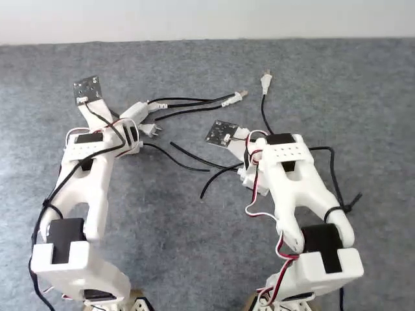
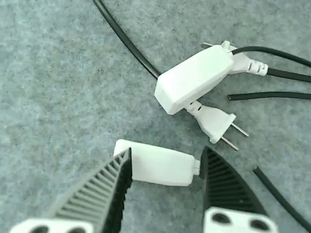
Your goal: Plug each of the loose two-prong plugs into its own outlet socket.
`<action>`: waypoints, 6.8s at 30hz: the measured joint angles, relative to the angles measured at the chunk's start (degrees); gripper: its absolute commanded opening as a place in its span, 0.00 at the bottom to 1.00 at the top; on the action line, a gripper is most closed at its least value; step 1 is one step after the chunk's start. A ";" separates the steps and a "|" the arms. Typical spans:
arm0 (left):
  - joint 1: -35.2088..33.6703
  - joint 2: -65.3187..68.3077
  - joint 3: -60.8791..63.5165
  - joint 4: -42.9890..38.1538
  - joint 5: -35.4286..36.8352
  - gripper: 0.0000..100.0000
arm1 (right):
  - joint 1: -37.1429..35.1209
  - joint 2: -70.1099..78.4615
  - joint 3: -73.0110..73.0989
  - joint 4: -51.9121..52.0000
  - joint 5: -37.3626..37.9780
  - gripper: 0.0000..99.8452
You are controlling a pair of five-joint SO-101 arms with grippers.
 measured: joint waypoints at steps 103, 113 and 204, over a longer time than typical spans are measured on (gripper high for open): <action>0.00 0.18 0.00 0.00 0.53 0.22 | -11.52 -32.62 31.21 -13.10 -69.27 0.13; 0.00 0.18 0.00 0.00 0.53 0.22 | -13.89 -32.62 31.21 -10.37 -66.11 0.26; 2.64 0.35 -3.87 0.00 0.53 0.22 | -2.11 -28.04 27.34 -6.24 -60.75 0.01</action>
